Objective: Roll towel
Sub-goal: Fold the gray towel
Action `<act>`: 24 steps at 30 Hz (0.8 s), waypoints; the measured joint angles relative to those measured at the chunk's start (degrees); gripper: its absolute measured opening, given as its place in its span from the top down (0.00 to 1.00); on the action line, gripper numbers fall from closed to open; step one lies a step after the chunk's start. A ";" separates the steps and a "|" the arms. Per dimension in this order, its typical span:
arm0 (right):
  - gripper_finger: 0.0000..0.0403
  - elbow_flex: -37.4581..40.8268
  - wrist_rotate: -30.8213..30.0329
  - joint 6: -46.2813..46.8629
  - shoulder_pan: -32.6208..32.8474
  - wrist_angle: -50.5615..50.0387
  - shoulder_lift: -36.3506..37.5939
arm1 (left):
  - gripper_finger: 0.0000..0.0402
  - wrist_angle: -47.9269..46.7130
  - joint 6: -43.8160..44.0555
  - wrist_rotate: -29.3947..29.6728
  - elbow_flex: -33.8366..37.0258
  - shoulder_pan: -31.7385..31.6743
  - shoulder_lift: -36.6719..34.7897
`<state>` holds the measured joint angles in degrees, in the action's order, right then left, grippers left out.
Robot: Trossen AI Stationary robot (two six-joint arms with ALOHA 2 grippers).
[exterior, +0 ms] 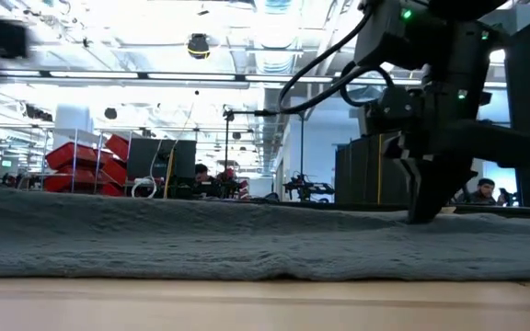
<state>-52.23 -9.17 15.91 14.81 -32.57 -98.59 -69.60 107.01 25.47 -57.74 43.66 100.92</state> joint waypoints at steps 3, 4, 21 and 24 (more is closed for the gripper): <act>1.00 0.00 0.11 -0.07 0.83 -0.21 0.00 | 1.00 1.45 -6.43 -0.49 4.76 -7.78 0.00; 1.00 0.00 -0.02 -0.22 1.05 -0.20 -0.02 | 1.00 3.17 -9.12 -0.88 6.24 -10.10 0.02; 0.74 0.13 -1.04 43.85 5.04 -25.03 23.90 | 1.00 11.41 -31.60 5.00 13.35 -31.03 -0.15; 0.66 0.13 -0.91 53.69 7.35 -31.66 25.35 | 1.00 12.47 -32.19 5.93 12.61 -30.31 -0.15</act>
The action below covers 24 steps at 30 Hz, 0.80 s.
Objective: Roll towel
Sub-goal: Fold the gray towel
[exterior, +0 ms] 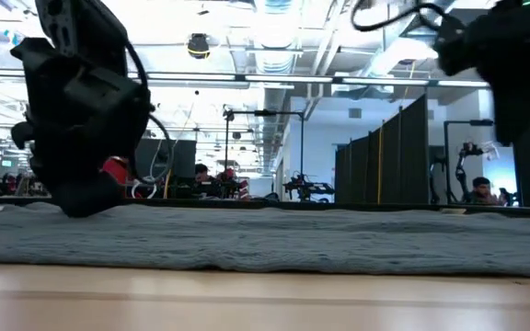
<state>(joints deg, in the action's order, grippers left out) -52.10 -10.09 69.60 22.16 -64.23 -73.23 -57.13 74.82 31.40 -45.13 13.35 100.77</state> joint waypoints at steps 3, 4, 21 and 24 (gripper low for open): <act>0.59 1.65 2.82 6.75 2.04 -2.06 -0.17 | 1.00 1.53 -2.37 0.55 -0.03 1.43 0.00; 0.57 3.20 5.12 8.57 2.38 -1.05 -0.15 | 1.00 1.77 -2.92 0.67 -0.09 2.00 0.00; 0.50 24.29 16.45 23.65 4.73 17.70 6.52 | 1.00 -0.45 -4.34 -0.26 -0.14 5.65 -0.35; 0.50 25.36 14.48 24.50 4.16 16.37 8.06 | 1.00 -0.64 -4.64 -0.49 -0.12 5.65 -0.57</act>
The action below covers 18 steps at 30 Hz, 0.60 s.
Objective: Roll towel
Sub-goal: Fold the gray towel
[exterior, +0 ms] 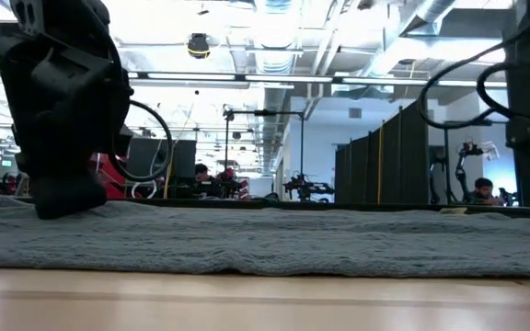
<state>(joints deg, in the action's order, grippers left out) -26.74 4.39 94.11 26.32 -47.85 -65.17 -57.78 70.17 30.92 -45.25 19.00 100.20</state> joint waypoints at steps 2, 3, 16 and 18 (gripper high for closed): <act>0.51 -0.01 -2.06 -0.08 -0.03 -1.21 0.47 | 1.00 -0.01 -0.32 -0.21 0.00 0.00 0.00; 0.51 -0.01 -3.13 -0.61 -0.08 -1.72 0.59 | 1.00 0.00 -0.31 -0.38 0.00 0.00 0.00; 0.74 -0.58 -6.62 -9.84 -3.59 -1.55 0.67 | 1.00 -0.50 -0.72 -2.86 -0.07 0.02 -0.09; 0.87 -2.65 -7.85 -11.87 -3.56 -2.67 0.70 | 1.00 -0.69 -0.74 -3.28 -0.07 -0.02 -0.09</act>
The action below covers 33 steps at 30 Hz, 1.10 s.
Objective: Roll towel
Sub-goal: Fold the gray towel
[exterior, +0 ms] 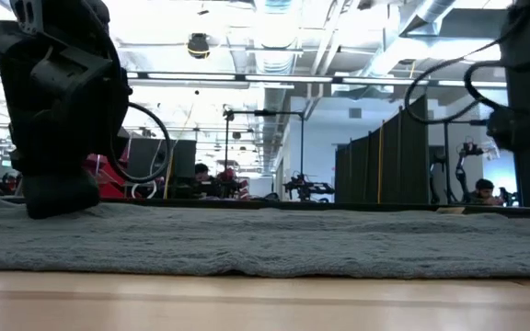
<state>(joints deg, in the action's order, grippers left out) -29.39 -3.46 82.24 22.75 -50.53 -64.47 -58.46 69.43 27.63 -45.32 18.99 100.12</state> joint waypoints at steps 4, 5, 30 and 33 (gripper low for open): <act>0.98 -1.75 0.02 -2.35 -0.53 -3.10 0.02 | 1.00 0.79 -0.21 -0.59 -1.24 -1.12 0.00; 0.99 -2.14 0.01 -2.63 -0.72 -2.81 0.02 | 1.00 1.27 -0.87 -0.76 -1.94 -1.39 0.00; 1.00 -10.86 -8.25 -15.32 -3.25 -2.73 0.04 | 1.00 -13.34 -9.56 -2.40 -9.38 -7.15 0.55; 1.00 -10.93 -8.72 -16.47 -3.25 -1.80 0.04 | 1.00 -12.55 -8.94 -2.35 -9.58 -6.62 0.35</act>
<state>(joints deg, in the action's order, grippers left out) -40.32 -12.17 65.77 19.51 -52.32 -64.42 -71.01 60.49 25.28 -54.90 12.36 100.47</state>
